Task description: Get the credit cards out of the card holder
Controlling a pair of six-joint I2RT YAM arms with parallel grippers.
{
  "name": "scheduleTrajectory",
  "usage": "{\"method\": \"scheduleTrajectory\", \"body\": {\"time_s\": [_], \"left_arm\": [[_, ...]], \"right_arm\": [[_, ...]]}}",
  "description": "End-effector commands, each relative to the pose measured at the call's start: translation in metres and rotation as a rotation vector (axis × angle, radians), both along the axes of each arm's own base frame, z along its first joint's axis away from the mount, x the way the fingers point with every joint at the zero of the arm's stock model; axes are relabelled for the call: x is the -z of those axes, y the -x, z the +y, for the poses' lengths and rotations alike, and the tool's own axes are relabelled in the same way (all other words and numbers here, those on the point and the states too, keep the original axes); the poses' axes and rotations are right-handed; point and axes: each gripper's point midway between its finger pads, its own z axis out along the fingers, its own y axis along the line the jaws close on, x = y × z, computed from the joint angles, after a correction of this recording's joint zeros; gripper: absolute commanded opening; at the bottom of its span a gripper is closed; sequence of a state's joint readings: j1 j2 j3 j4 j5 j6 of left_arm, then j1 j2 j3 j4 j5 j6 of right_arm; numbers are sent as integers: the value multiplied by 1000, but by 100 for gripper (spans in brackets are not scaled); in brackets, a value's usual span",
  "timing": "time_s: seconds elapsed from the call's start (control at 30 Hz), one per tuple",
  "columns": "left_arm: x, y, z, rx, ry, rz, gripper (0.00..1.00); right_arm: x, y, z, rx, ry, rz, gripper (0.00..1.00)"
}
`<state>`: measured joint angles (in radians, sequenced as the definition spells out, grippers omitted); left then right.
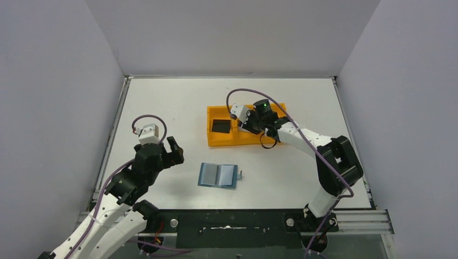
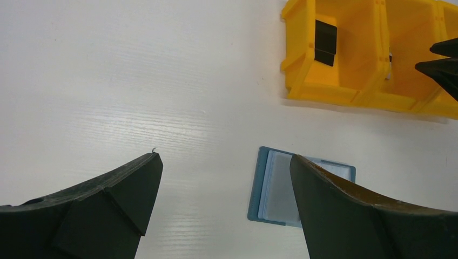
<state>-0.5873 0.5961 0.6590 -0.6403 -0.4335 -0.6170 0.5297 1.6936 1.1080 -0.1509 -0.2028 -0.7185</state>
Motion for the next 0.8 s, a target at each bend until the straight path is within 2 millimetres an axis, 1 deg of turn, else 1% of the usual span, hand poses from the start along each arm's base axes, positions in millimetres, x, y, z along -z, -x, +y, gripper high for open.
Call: {"method": "scheduleTrajectory", "body": {"time_s": [0.0, 0.07, 0.1, 0.13, 0.17, 0.23, 0.3, 0.33, 0.4, 0.5, 0.53, 0.63, 0.67, 0.77], "left_arm": [[-16, -5, -5, 8, 31, -40, 91], [-15, -6, -5, 9, 29, -37, 90], [-15, -6, -5, 9, 29, -36, 91], [-14, -6, -6, 11, 28, -34, 91], [-14, -6, -6, 12, 28, -33, 91], [-13, -6, -6, 13, 27, -29, 91], [-13, -6, -5, 11, 25, -29, 91], [-14, -6, -5, 9, 25, -32, 91], [-13, -7, -5, 6, 24, -33, 91], [-13, -7, -2, -5, 21, -33, 91], [-13, -7, -2, -5, 22, -32, 91], [-13, -7, -2, -6, 25, -32, 92], [-12, -7, -3, -3, 25, -31, 92], [-14, -7, -2, -5, 27, -33, 92]], "right_arm": [[-64, 0, 12, 131, -274, -72, 32], [-89, 12, 23, 194, -456, -35, 34], [-98, 18, 27, 255, -558, 10, 35], [-105, 23, 29, 333, -658, 72, 37], [-106, 29, 32, 413, -745, 154, 38], [-98, 42, 35, 589, -860, 349, 38], [-82, 63, 43, 652, -865, 512, 38], [-73, 73, 48, 683, -865, 551, 38], [-65, 92, 59, 730, -874, 529, 40], [-58, 114, 70, 821, -843, 436, 42], [-54, 119, 72, 861, -829, 414, 42], [-41, 134, 90, 916, -829, 398, 42], [-38, 141, 98, 915, -824, 407, 42], [-26, 153, 115, 934, -772, 398, 44]]}}
